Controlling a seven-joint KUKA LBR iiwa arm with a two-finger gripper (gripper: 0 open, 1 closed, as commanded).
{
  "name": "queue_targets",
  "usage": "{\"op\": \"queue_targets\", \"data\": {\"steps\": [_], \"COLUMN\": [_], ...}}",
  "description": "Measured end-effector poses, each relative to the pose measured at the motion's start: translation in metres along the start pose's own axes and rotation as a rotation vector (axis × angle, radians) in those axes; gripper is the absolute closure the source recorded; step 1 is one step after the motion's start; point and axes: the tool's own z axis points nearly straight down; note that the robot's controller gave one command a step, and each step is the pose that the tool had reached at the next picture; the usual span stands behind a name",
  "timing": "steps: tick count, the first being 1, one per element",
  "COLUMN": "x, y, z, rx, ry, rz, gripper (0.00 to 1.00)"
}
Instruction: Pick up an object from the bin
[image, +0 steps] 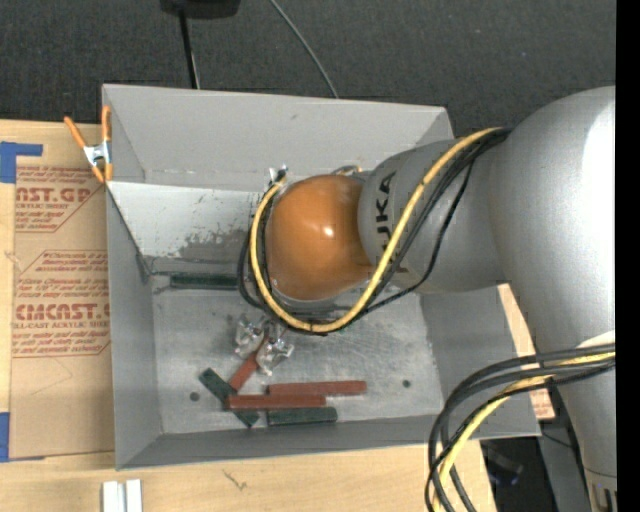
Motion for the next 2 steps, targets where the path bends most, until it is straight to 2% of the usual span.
{"op": "queue_targets", "data": {"steps": [1,2], "x": [0.001,0.003], "y": [0.001,0.003], "z": [-0.003,-0.017], "rx": [-0.001,-0.009], "ry": [0.002,0.012], "rz": [0.0,-0.001], "gripper": [1.0,1.0]}}
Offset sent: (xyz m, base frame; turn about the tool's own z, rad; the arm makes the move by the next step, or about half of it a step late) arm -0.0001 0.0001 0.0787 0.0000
